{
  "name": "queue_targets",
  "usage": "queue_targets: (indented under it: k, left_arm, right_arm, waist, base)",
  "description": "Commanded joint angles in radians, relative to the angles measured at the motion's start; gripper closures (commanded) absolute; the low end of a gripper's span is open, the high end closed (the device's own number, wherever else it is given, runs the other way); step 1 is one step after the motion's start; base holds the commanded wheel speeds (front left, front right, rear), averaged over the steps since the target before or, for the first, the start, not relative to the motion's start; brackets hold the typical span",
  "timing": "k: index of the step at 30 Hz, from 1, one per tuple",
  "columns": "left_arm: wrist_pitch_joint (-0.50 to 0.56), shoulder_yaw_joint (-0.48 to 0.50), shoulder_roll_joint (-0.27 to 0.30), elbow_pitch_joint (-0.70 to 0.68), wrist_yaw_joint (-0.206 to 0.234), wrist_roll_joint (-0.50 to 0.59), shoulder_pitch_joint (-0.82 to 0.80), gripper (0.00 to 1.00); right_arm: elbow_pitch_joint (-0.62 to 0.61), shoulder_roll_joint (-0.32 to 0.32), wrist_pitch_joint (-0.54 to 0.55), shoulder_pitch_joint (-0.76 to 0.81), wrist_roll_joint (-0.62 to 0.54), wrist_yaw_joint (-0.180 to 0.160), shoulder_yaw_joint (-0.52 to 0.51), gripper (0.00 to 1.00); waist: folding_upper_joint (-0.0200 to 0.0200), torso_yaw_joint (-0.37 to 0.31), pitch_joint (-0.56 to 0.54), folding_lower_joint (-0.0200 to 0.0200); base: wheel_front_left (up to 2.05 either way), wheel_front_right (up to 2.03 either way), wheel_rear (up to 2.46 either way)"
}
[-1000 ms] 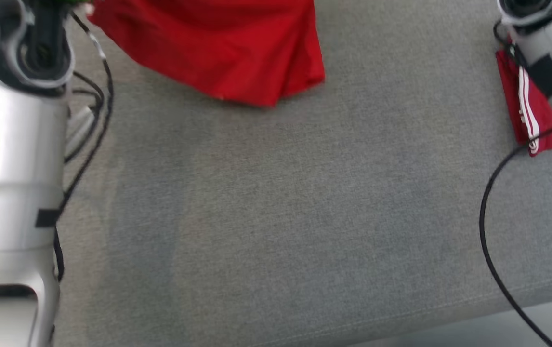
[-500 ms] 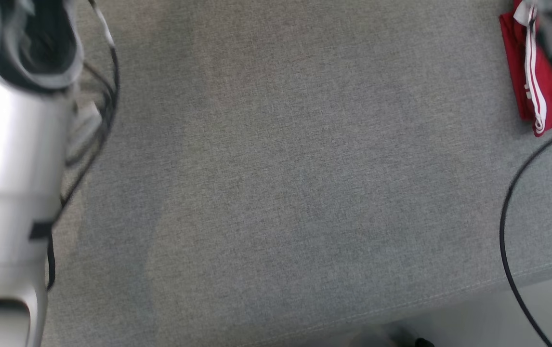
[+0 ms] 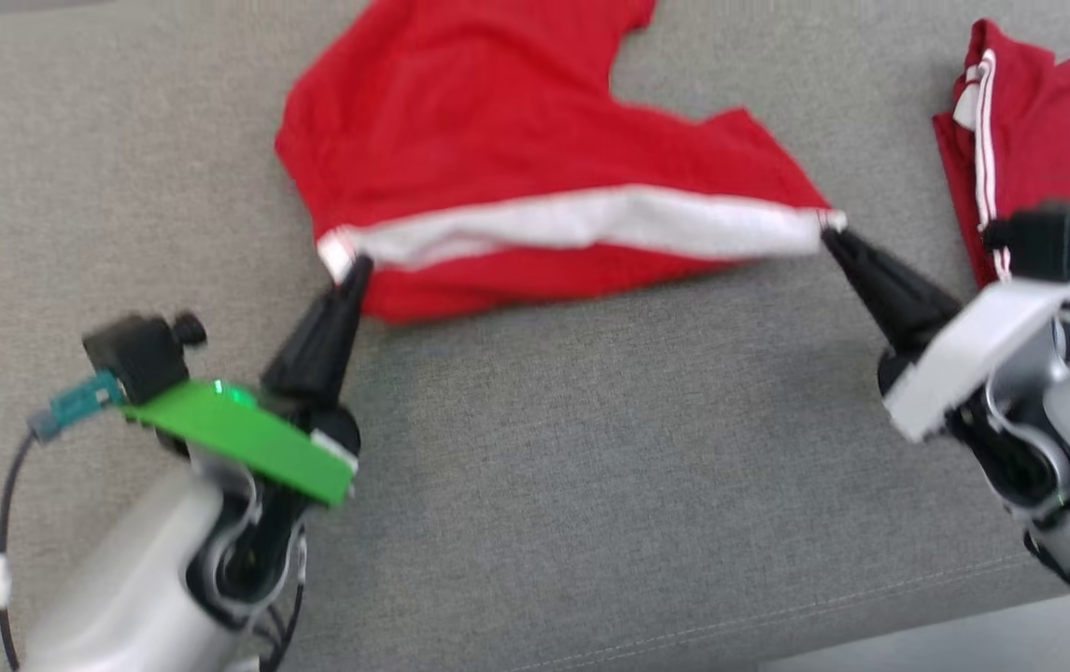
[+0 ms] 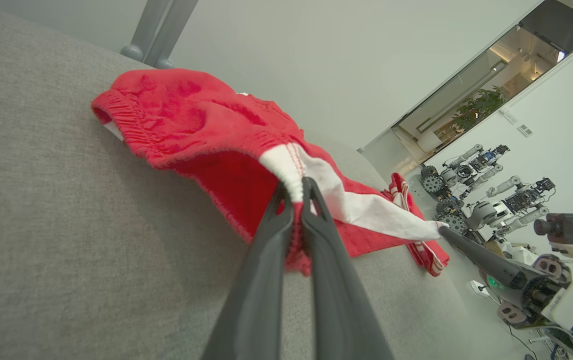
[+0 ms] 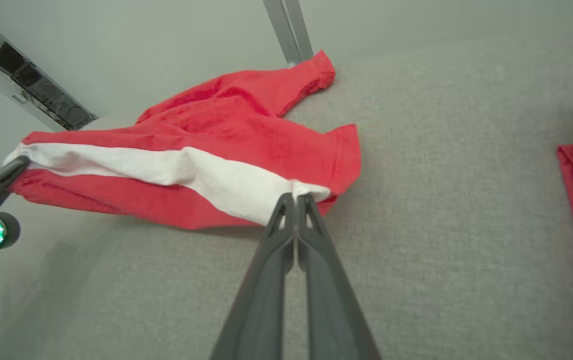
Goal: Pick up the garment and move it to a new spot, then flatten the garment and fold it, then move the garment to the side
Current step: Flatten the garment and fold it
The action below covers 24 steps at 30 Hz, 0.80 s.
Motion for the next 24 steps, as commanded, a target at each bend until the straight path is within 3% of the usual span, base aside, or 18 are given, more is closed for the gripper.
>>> queue_targets:
  k: [1, 9, 11, 17, 20, 24]
  left_arm:
    - [-0.003, -0.014, 0.019, -0.016, -0.003, -0.008, 0.044, 1.00]
    - [0.023, -0.157, 0.109, -0.088, -0.003, -0.030, 0.210, 1.00]
    - [0.040, -0.195, 0.144, -0.104, -0.003, -0.039, 0.251, 1.00]
    - [0.075, -0.231, 0.194, -0.145, 0.000, -0.073, 0.331, 1.00]
    - [0.058, -0.221, 0.184, -0.167, 0.011, -0.086, 0.346, 1.00]
    - [0.043, -0.210, 0.134, -0.167, 0.010, -0.080, 0.300, 1.00]
  right_arm:
    - [-0.018, -0.007, 0.024, 0.056, -0.006, 0.000, -0.014, 1.00]
    - [-0.144, -0.012, 0.287, 0.415, -0.064, 0.000, -0.198, 1.00]
    - [-0.225, 0.015, 0.420, 0.555, -0.105, 0.000, -0.279, 1.00]
    - [-0.416, 0.128, 0.651, 0.781, -0.166, 0.000, -0.469, 1.00]
    - [-0.526, 0.194, 0.709, 0.813, -0.217, 0.000, -0.555, 1.00]
    - [-0.602, 0.245, 0.716, 0.741, -0.281, 0.000, -0.608, 1.00]
  waist:
    - [0.0000, 0.017, -0.083, 0.0000]
    - [0.0000, 0.067, -0.169, 0.0000]
    - [0.0000, 0.084, -0.186, 0.0000]
    - [0.0000, 0.107, -0.202, 0.0000]
    - [0.0000, 0.115, -0.199, 0.0000]
    - [0.0000, 0.130, -0.193, 0.0000]
  base:
    - [0.00, 0.00, 0.00]
    - [0.00, 0.00, 0.00]
    - [0.00, 0.00, 0.00]
    - [0.00, 0.00, 0.00]
    - [0.00, 0.00, 0.00]
    - [0.00, 0.00, 0.00]
